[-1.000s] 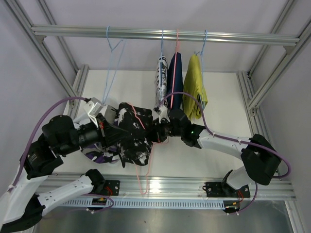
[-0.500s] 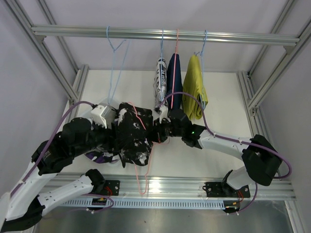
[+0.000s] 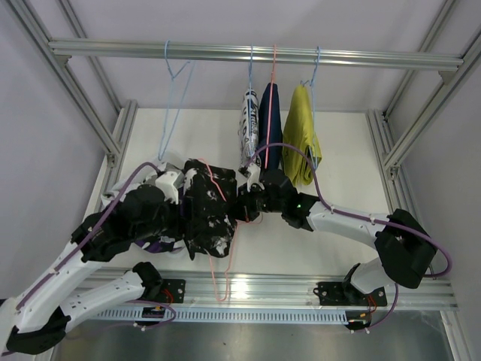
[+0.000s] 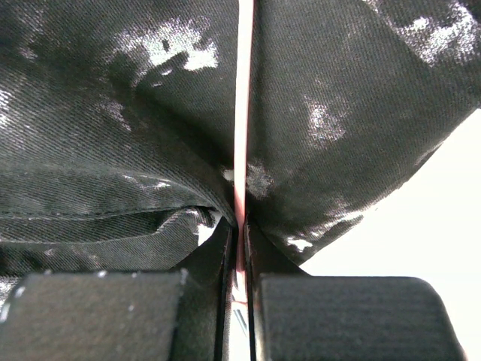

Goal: Remove the trousers from the hanger

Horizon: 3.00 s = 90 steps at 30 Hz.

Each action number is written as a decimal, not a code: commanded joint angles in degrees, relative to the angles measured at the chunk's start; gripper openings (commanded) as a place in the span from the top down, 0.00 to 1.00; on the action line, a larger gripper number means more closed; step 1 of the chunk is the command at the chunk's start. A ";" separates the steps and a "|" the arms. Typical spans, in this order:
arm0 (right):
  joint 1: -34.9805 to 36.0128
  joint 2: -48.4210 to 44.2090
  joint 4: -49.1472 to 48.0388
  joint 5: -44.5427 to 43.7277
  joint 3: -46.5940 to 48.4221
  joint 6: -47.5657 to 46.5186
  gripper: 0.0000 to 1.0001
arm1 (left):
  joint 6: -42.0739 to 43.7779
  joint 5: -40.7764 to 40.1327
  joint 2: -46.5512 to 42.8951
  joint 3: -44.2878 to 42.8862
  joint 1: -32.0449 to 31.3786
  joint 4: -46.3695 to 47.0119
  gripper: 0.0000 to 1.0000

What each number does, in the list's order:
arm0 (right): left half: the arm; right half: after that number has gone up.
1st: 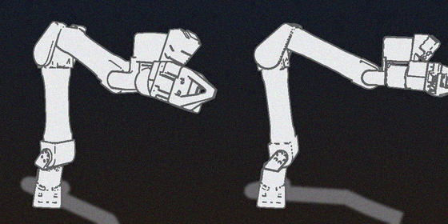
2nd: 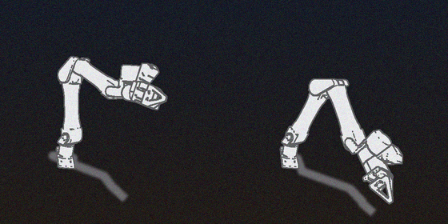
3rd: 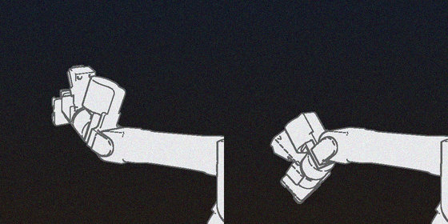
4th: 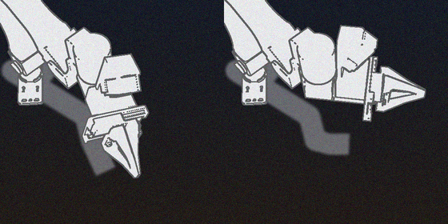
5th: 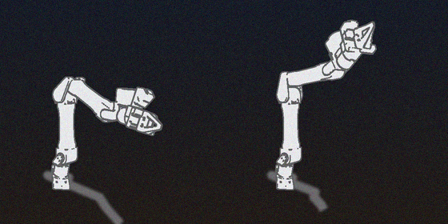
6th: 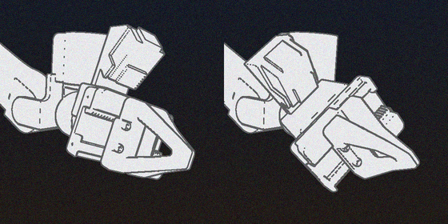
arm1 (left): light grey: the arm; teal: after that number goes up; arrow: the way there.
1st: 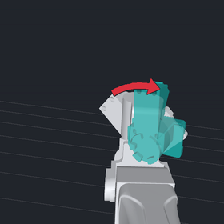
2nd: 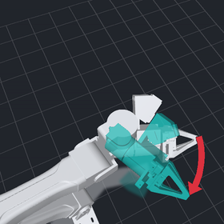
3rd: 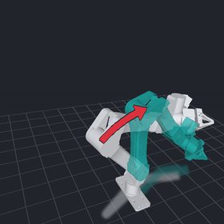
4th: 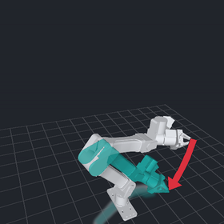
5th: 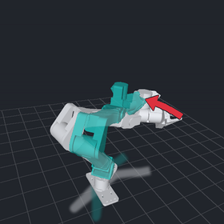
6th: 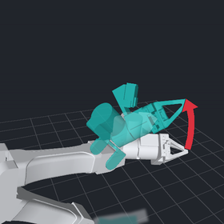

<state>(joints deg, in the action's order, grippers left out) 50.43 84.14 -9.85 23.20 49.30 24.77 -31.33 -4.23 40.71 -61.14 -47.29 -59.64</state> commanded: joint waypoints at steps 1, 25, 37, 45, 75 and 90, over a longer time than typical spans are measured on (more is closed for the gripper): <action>-0.07 -1.08 0.09 -0.52 -1.22 -1.13 1.00 | -1.45 3.25 0.60 2.34 -0.96 2.50 0.21; -0.16 -2.22 2.37 1.50 -1.40 -2.36 0.52 | -2.95 1.25 -0.28 6.22 -2.11 7.87 0.99; -0.25 -6.44 8.35 1.58 -0.52 -4.74 0.41 | -1.89 -1.66 -2.12 2.96 -2.11 3.92 0.99; -0.60 -7.41 8.00 2.55 -1.31 -5.53 0.44 | -1.63 -2.80 -3.62 1.56 -2.11 1.98 0.99; 0.80 2.69 3.52 3.70 -0.52 -4.65 0.68 | -1.89 -3.95 -6.34 0.32 -2.11 0.05 0.99; 0.72 -0.90 8.09 0.88 0.45 -5.70 1.00 | -1.98 1.06 -8.45 -2.04 -2.11 4.70 0.99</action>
<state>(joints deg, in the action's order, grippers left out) 51.48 84.99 -4.16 25.91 47.83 19.35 -33.43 -5.61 34.50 -59.11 -49.01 -61.82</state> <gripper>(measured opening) 0.020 0.132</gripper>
